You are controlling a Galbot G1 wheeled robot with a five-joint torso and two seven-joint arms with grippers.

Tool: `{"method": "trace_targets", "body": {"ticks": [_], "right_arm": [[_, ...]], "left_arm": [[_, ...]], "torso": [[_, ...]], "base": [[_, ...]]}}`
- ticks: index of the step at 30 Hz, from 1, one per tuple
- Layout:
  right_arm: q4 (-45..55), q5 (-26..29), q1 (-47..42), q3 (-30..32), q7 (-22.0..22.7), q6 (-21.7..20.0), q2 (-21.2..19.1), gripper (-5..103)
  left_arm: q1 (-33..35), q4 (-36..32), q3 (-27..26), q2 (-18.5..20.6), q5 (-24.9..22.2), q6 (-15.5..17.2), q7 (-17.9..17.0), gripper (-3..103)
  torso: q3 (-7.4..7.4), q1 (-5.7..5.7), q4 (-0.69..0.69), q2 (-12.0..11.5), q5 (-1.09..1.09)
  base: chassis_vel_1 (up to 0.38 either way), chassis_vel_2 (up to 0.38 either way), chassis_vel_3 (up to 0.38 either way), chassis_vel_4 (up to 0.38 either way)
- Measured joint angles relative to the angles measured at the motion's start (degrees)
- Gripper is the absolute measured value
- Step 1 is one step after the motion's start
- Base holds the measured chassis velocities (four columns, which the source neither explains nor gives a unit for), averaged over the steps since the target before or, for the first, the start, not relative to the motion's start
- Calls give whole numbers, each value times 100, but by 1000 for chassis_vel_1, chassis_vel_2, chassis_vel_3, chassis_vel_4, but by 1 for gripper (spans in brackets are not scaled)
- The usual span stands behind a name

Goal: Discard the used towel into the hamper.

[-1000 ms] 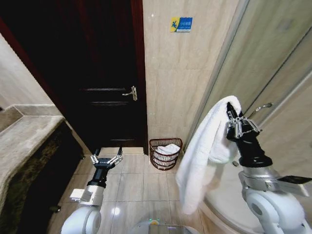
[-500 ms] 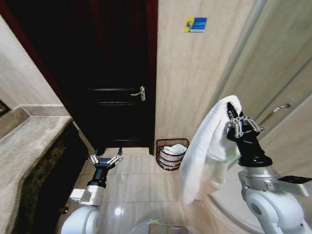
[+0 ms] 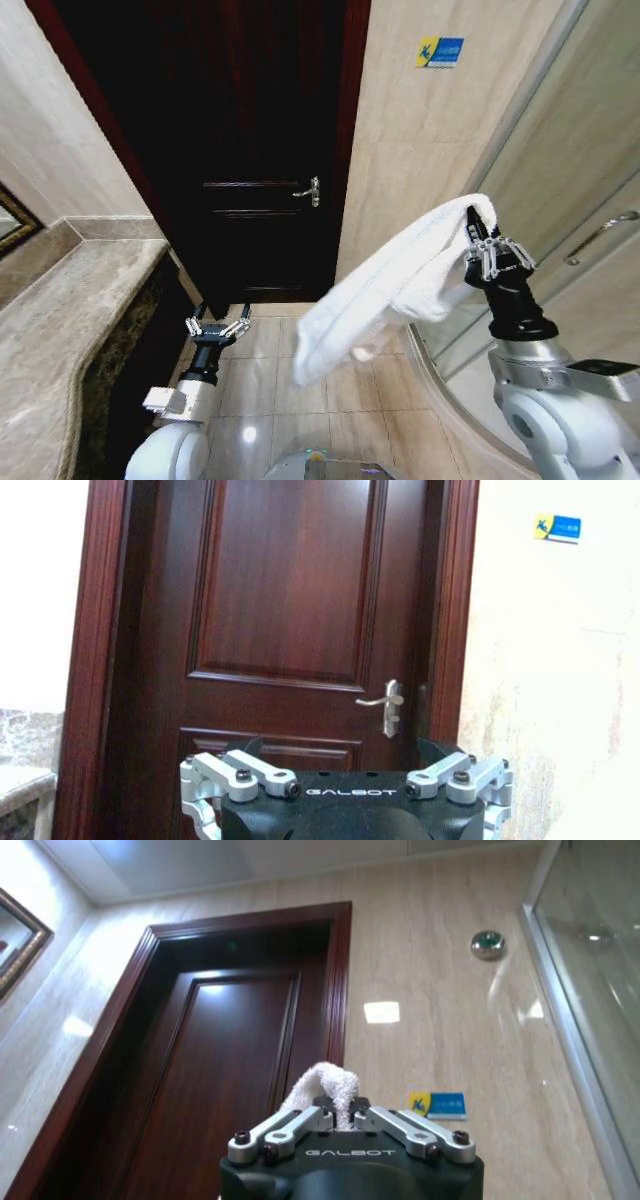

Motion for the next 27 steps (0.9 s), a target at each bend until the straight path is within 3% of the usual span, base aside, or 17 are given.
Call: {"method": "trace_targets", "body": {"ticks": [19,27], "right_arm": [[0,26,208,-61,-188,148,154,5],[-28,80,260,-14,-205,250,119,5]], "left_arm": [[0,0,-1,2,0,0,0,100],[0,0,-1,2,0,0,0,100]], "torso": [[4,4,0,6,-1],[107,95,1,200,-1]], "base": [[-7,-7,4,10],[0,0,0,0]]}}
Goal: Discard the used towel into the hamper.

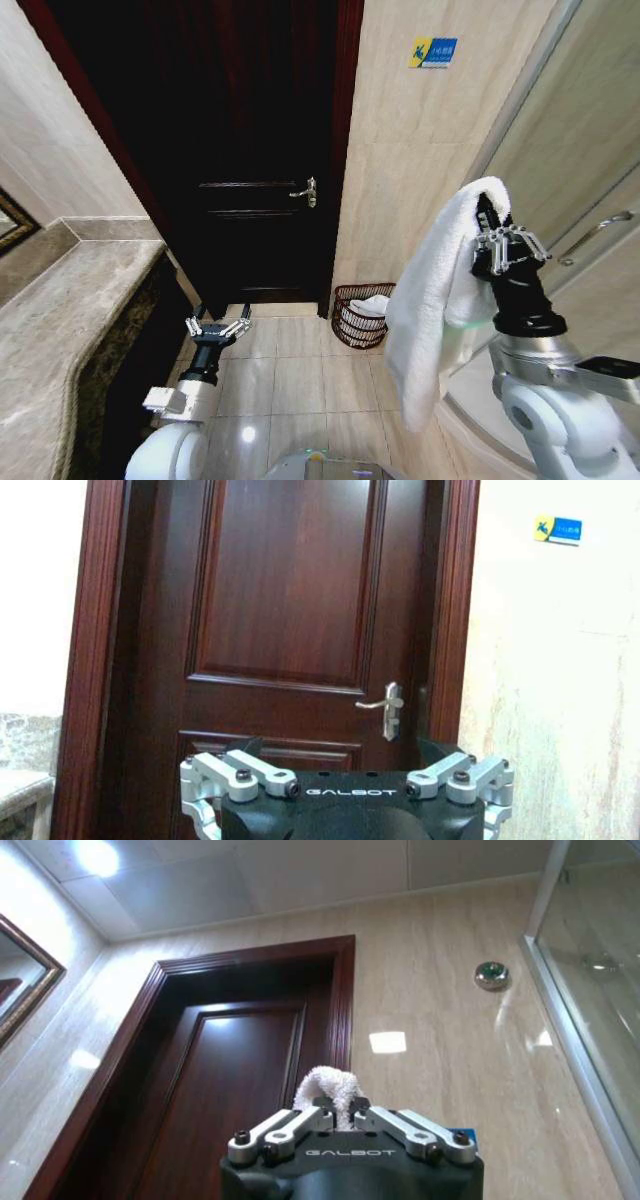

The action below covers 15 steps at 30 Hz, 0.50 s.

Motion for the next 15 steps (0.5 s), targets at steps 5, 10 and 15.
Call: {"method": "trace_targets", "body": {"ticks": [5,10,15], "right_arm": [[-23,27,14,58,4,2,-75,5],[-74,65,35,82,7,7,-128,5],[-78,69,10,17,6,99,-85,5]], "left_arm": [[0,0,0,0,0,0,0,100],[0,0,0,0,0,0,0,100],[0,0,0,0,0,0,0,100]], "torso": [[94,84,0,179,0],[195,168,1,363,0],[229,195,1,425,0]], "base": [[0,0,0,0],[0,0,0,0],[0,0,0,0]]}}
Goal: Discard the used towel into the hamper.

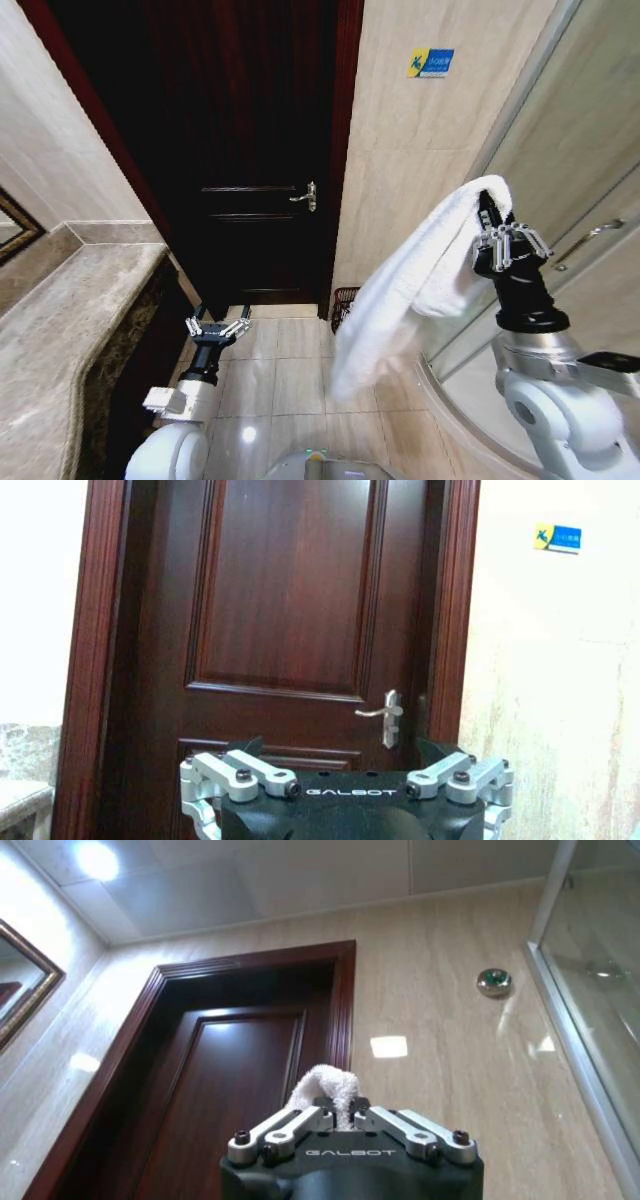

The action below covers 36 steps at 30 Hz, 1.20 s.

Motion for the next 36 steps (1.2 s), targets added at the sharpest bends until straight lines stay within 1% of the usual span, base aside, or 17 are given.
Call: {"method": "trace_targets", "body": {"ticks": [14,17,18,20,24,27,28,29,36], "right_arm": [[28,-51,-59,-6,33,-63,34,5],[32,-57,-72,-4,38,-68,32,5],[32,-57,-72,-4,38,-68,32,5],[36,-58,-75,6,45,-71,25,5],[37,-58,-75,14,49,-72,17,5],[36,-55,-52,18,57,-85,-2,5],[36,-55,-52,18,57,-85,-2,5],[37,-53,-33,18,64,-108,-14,5],[15,-57,24,53,86,-182,-66,5]], "left_arm": [[0,0,0,0,0,0,0,100],[0,0,0,0,0,0,0,100],[0,0,0,0,0,0,0,100],[0,0,0,0,0,0,0,100],[0,0,0,0,0,0,0,100],[0,0,0,0,0,0,0,100],[0,0,0,0,0,0,0,100],[0,0,0,0,0,0,0,100],[0,0,0,0,0,0,0,100]], "torso": [[-3,-5,0,-9,0],[-70,-58,0,-134,1],[-70,-58,0,-134,1],[-132,-111,1,-250,0],[-169,-145,1,-319,0],[-271,-235,1,-509,0],[-271,-235,1,-509,0],[-306,-268,1,-580,0],[-351,-318,1,-672,0]], "base": [[0,0,0,0],[0,0,0,0],[0,0,0,0],[0,0,0,0],[0,0,0,0],[0,0,0,0],[0,0,0,0],[0,0,0,0],[0,0,0,0]]}}
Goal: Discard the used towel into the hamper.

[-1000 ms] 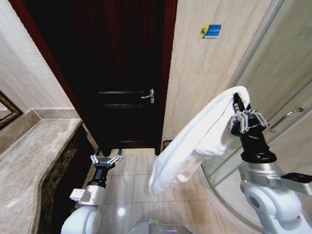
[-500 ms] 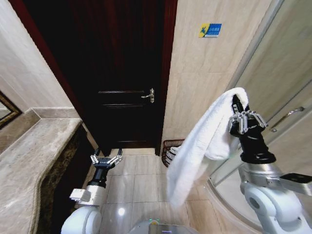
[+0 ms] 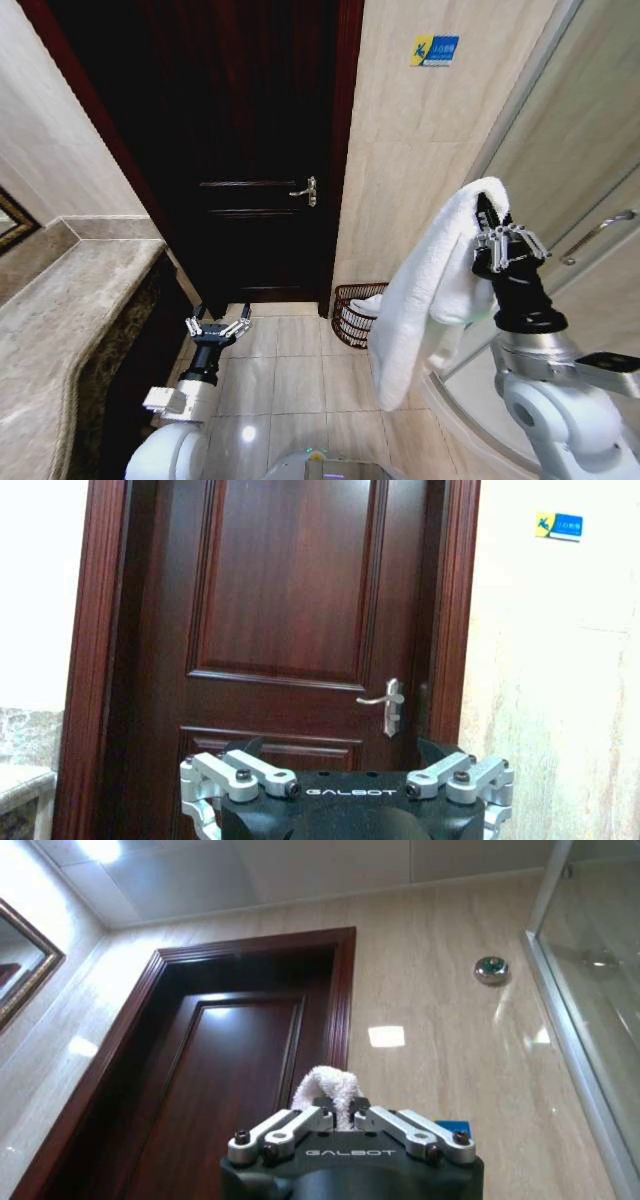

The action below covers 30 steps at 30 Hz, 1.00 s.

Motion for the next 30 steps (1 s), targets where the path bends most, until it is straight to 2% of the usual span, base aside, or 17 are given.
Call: {"method": "trace_targets", "body": {"ticks": [8,12,15,18,26,30], "right_arm": [[1,-11,34,24,22,1,-62,5],[11,0,37,21,21,4,-84,5],[63,72,39,-8,36,7,-115,5],[89,156,77,-15,86,-15,-190,5],[-63,650,694,286,124,-167,-724,5],[-149,766,946,285,124,-216,-853,5]], "left_arm": [[1,0,0,0,0,0,0,100],[1,-1,0,0,0,0,0,100],[1,0,0,0,0,0,0,100],[0,0,0,0,0,0,0,100],[0,0,0,0,0,0,-1,100],[1,-1,0,0,0,0,-1,100]], "torso": [[0,-2,0,-1,0],[3,1,1,5,2],[7,6,0,9,-4],[8,6,0,14,2],[14,15,1,22,0],[15,13,0,24,3]], "base": [[-62,58,39,-51],[-162,164,135,-142],[-196,199,185,-178],[-228,235,209,-264],[-142,141,100,-97],[-10,13,8,3]]}}
